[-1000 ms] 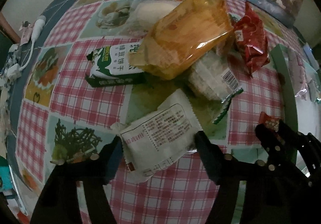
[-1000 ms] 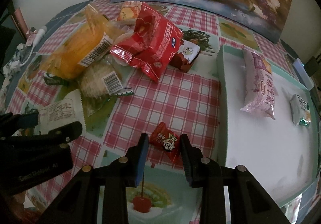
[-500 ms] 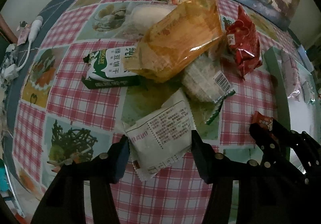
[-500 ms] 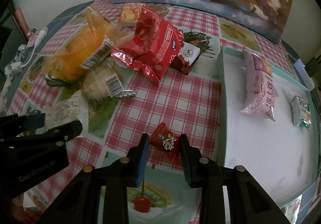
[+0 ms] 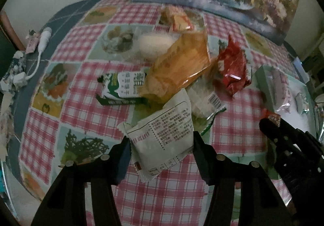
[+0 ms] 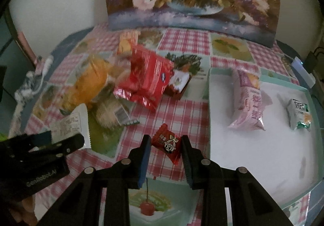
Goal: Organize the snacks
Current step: 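Carry the packet and candy to the white tray and release both, then move both tools back toward the remaining snacks, then grasp the yellow bread bag with left tool while right tool grasps red Rusiks pack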
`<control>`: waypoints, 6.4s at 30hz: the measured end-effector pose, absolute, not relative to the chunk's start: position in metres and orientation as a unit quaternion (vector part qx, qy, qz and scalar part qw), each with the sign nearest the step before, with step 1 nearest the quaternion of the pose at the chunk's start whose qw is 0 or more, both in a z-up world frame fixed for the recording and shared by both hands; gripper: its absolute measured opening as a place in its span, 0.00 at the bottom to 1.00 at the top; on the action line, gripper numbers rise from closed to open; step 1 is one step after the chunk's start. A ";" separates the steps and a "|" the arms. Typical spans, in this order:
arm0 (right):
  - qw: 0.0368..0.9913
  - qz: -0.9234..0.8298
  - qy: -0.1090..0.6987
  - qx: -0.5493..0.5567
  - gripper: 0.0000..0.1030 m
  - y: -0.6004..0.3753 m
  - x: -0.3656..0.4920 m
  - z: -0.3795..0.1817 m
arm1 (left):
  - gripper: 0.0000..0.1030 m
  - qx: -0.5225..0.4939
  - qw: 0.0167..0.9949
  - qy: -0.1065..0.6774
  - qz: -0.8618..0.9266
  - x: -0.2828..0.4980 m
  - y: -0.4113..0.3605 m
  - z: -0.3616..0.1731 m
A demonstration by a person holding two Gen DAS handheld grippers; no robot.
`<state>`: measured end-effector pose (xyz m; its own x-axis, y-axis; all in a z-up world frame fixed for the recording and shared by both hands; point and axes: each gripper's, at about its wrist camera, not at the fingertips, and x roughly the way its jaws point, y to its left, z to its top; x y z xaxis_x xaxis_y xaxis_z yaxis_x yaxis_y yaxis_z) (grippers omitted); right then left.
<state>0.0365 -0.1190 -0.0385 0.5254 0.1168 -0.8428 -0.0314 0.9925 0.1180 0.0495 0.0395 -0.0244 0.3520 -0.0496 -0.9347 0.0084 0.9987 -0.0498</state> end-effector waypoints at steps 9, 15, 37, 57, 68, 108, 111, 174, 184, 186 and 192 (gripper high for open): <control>0.896 0.047 0.432 0.096 0.31 -0.145 0.028 -0.004 | 0.57 -0.024 0.848 0.529 -0.022 0.038 0.036 0.003; 0.904 0.044 0.412 0.107 0.31 -0.153 0.025 0.008 | 0.57 -0.024 0.856 0.515 -0.034 0.039 0.030 0.015; 0.846 -0.256 0.428 0.191 0.31 -0.321 -0.003 -0.018 | 0.57 0.098 0.826 0.525 -0.183 0.050 -0.141 0.029; 0.781 -0.323 0.471 0.252 0.33 -0.368 -0.024 -0.052 | 0.64 0.098 0.774 0.581 -0.235 0.042 -0.196 -0.032; 0.780 -0.316 0.488 0.234 0.66 -0.360 -0.018 -0.056 | 0.78 0.073 0.790 0.571 -0.209 0.053 -0.176 -0.022; 0.896 -0.076 0.414 0.140 1.00 -0.218 0.030 -0.017 | 0.97 -0.118 0.830 0.529 0.132 0.106 0.069 -0.017; 0.901 -0.059 0.406 0.137 1.00 -0.204 0.036 -0.012 | 0.97 -0.137 0.824 0.531 0.139 0.107 0.085 -0.021; 0.849 -0.014 0.515 0.117 0.50 -0.137 0.117 -0.078 | 0.97 -0.086 0.826 0.557 -0.018 0.127 0.057 -0.016; 0.841 -0.015 0.523 0.134 0.50 -0.141 0.098 -0.074 | 0.97 0.005 0.813 0.580 -0.052 0.123 0.012 -0.033; 0.840 -0.015 0.525 0.136 0.49 -0.141 0.095 -0.074 | 0.97 0.030 0.811 0.583 -0.047 0.122 0.006 -0.037; 0.835 -0.016 0.530 0.149 0.50 -0.142 0.087 -0.073 | 0.97 0.050 0.801 0.595 -0.035 0.126 -0.001 -0.051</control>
<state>0.0870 -0.1424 -0.0732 0.4386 0.1309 -0.8891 0.1848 0.9551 0.2317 0.1257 -0.0010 -0.0514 0.2895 0.0024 -0.9572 0.1159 0.9926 0.0375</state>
